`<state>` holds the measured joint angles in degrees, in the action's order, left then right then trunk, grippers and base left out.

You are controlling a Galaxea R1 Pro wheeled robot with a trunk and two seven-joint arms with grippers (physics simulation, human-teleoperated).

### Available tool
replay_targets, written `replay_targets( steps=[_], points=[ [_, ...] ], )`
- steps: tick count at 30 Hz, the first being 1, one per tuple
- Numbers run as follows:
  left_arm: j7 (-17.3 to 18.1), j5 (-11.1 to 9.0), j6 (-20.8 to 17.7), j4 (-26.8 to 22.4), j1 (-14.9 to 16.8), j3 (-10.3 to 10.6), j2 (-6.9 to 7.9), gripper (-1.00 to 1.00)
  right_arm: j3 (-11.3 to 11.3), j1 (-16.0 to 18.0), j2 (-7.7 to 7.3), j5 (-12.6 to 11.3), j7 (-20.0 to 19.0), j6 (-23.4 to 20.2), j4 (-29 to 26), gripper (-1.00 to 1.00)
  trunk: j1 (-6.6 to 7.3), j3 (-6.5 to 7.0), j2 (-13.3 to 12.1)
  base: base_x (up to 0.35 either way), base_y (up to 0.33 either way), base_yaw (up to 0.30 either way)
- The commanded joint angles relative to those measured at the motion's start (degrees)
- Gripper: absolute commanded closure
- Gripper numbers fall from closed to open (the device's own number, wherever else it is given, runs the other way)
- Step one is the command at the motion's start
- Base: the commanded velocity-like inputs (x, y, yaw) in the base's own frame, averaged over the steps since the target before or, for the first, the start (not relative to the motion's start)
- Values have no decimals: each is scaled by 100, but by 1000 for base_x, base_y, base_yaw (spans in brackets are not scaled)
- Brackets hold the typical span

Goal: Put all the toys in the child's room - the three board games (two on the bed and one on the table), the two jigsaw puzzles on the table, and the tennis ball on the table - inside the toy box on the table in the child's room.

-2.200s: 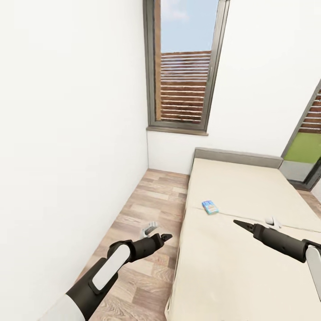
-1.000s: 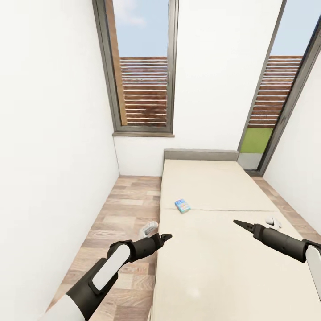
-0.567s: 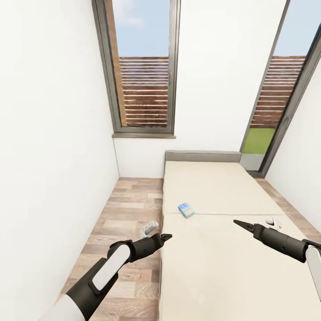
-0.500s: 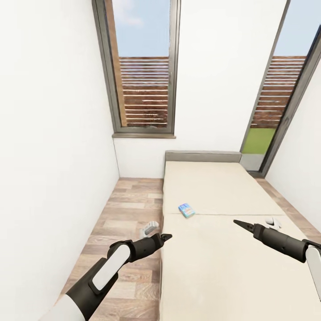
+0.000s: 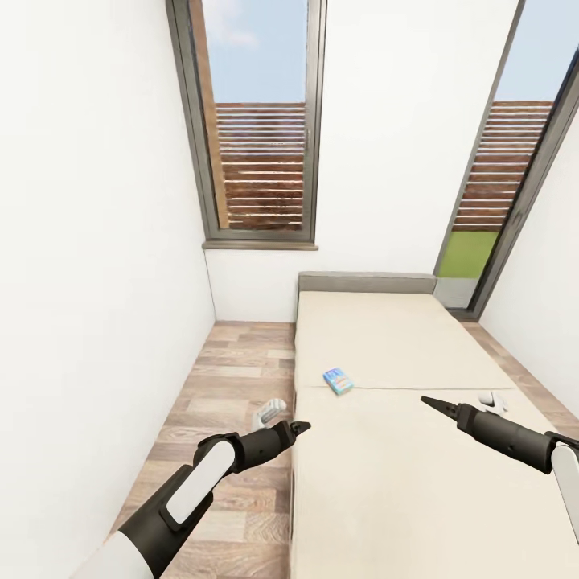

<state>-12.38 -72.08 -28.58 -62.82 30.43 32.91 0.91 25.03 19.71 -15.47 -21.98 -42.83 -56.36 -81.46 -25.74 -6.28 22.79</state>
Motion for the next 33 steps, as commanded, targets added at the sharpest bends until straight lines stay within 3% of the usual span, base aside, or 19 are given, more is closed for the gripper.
replay_targets(
  steps=[1,16,33],
  points=[
    [-54,-60,1,-11,7,14,5,-100,8,7,1,18,-32,-25,-1,-100,-4,-13,13,30,69,-1],
    [-54,-60,1,-11,7,14,5,-100,10,7,1,18,-32,-24,-1,-100,-4,-13,13,81,143,0],
    [-54,-60,1,-5,7,14,5,-100,3,7,1,37,-6,-24,-1,-100,-4,-13,13,22,34,0]
  ],
)
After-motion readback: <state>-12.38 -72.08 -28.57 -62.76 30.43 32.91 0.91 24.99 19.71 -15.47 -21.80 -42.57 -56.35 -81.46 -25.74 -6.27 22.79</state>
